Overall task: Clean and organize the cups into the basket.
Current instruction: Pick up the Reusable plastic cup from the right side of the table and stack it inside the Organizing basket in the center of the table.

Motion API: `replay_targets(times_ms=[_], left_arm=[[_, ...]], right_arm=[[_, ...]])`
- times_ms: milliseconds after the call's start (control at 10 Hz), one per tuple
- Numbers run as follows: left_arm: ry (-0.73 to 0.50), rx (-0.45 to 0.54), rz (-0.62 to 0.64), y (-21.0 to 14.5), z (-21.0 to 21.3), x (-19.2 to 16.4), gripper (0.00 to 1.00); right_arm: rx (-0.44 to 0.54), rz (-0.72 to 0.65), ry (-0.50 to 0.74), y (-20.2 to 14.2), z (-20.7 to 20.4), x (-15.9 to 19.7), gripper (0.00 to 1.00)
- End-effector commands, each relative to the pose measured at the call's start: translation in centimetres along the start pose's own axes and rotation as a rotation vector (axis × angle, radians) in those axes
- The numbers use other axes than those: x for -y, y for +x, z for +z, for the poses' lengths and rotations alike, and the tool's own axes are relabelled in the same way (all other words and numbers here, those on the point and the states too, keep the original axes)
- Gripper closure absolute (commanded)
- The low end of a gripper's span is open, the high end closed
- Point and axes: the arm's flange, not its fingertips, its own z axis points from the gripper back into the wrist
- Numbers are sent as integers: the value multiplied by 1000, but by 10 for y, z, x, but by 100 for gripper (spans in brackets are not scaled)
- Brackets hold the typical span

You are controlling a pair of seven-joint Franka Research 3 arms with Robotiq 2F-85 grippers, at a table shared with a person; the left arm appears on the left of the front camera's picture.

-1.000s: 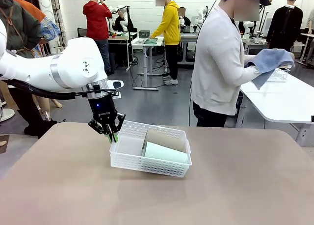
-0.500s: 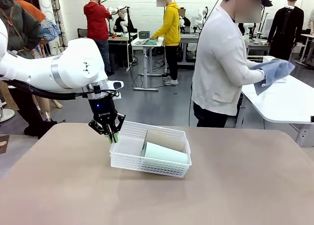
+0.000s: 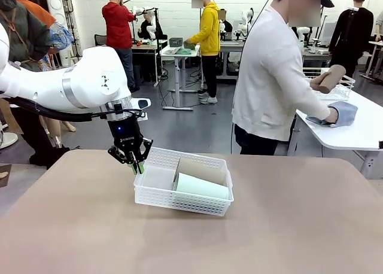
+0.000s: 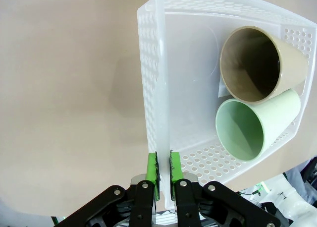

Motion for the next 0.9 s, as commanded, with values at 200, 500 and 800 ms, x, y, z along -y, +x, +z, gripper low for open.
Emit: replay_targets(times_ms=[200,500,800], left_arm=[[-1,10,2,-1,0,1,100],[-1,10,2,-1,0,1,100],[-1,10,2,-1,0,1,100]], right_arm=[[0,-9,-5,0,-2,-4,0],[0,-9,-5,0,-2,-4,0],[0,-9,-5,0,-2,-4,0]])
